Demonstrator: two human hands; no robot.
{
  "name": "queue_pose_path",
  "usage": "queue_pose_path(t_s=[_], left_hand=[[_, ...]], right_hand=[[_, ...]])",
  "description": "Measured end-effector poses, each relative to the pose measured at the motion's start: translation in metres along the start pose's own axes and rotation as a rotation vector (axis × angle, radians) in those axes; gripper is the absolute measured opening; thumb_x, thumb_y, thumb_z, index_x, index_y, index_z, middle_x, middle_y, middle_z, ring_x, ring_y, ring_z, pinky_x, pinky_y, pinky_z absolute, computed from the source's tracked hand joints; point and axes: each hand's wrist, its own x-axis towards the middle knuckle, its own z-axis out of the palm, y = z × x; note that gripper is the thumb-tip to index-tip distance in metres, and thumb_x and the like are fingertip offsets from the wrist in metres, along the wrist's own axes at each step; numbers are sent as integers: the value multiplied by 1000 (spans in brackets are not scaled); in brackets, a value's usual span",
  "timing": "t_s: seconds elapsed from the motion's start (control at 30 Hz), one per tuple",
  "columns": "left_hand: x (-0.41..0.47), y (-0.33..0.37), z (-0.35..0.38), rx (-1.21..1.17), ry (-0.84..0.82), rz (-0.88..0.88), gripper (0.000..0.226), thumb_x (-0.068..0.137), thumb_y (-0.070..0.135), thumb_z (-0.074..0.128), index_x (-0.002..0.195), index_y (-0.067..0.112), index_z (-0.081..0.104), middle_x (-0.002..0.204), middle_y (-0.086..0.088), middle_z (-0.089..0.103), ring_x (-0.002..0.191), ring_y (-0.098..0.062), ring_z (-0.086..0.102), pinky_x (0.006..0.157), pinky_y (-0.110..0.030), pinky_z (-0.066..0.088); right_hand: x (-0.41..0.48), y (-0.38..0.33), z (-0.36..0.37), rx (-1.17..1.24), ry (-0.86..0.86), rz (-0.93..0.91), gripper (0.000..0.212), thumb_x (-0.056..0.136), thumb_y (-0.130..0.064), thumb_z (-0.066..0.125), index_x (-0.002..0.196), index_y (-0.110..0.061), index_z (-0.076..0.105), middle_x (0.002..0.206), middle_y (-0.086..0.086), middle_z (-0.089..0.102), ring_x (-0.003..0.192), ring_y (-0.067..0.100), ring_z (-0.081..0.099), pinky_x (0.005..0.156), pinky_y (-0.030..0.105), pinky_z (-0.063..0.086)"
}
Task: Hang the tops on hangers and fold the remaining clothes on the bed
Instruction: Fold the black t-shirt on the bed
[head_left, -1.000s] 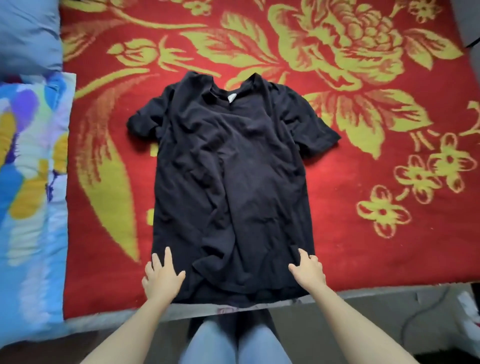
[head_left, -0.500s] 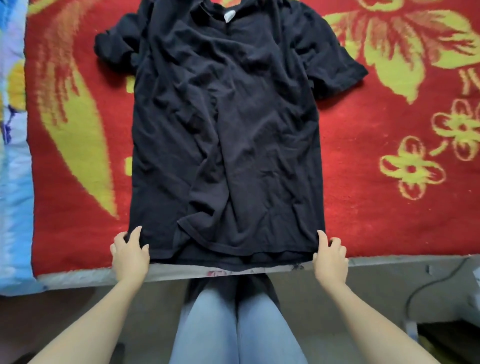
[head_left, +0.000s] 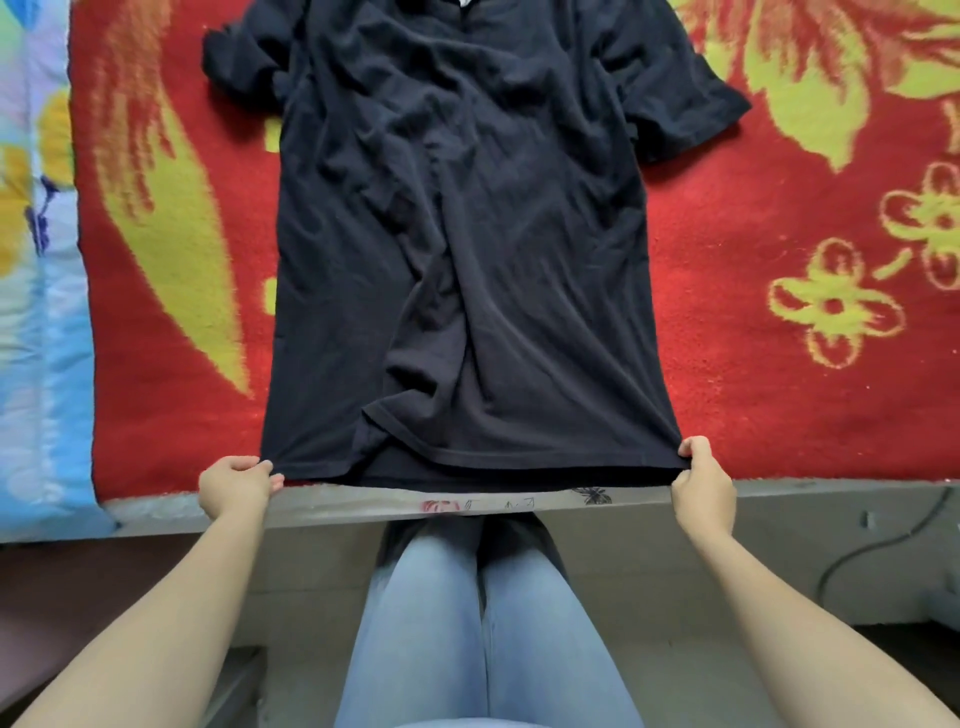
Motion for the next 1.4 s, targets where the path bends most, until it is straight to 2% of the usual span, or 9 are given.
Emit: queue_pose_path(t_s=[0.17,0.3,0.4,0.6,0.77,0.87,0.97,1.1,1.4], left_hand=[[-2,-3,-36,-270,-17,-124,29,90,-10,49,69,10,49,38,1,55,28,-1,50,37,-10,45],[-12,-15,-58,-406,-53,-148,28,92,-8,48,71,10,49,62,-6,54,33,2,52,40,-7,43],[-22,-28,-64,-433,-57,-168,27,92,-6,49,73,12,51,71,-3,50,38,0,53,41,-6,42],[-20,-68,-65,-344,6,-200,29,93,-5,50,72,15,53,45,3,57,30,2,48,36,-5,38],[-24,-101,-64,-223,113,-235,30,90,-6,50,67,14,52,29,12,46,25,-1,43,32,-12,35],[-35,-90,-57,37,156,-177,20,86,-6,49,91,4,67,71,-10,69,69,-23,66,59,-28,50],[-39,-62,-44,414,83,19,36,87,0,49,121,6,60,124,-25,54,115,-43,47,95,-44,41],[-46,-11,-15,473,-37,269,41,89,11,52,130,8,50,132,-24,47,122,-41,40,99,-48,36],[-57,85,28,504,-203,553,47,92,13,51,138,12,41,141,-16,37,129,-34,33,101,-47,32]], right_hand=[[13,23,-13,506,161,298,37,74,19,31,82,-5,57,80,9,53,82,35,53,57,26,36],[14,23,-21,1065,76,635,43,82,18,23,68,-17,43,74,7,47,67,22,48,61,31,43],[11,28,-24,1131,-8,647,43,85,18,19,69,-16,41,74,9,48,65,22,47,63,33,42],[-2,68,-14,536,-123,349,41,79,21,31,60,-12,47,71,13,56,49,18,49,39,8,37],[-25,97,0,63,-282,178,35,80,8,42,66,-22,54,86,16,62,75,32,56,63,31,39],[-25,87,8,-208,-477,175,15,89,-13,46,92,-20,59,107,12,62,99,31,55,79,33,41],[-12,65,17,-292,-577,159,36,90,-32,53,123,-16,52,131,12,51,119,32,48,95,36,41],[4,7,5,-125,-314,55,13,90,-18,48,101,-11,52,119,20,51,110,35,50,89,39,41],[33,-97,-22,-126,-153,-89,30,92,-15,46,120,-7,52,126,20,45,119,37,40,97,41,35]])
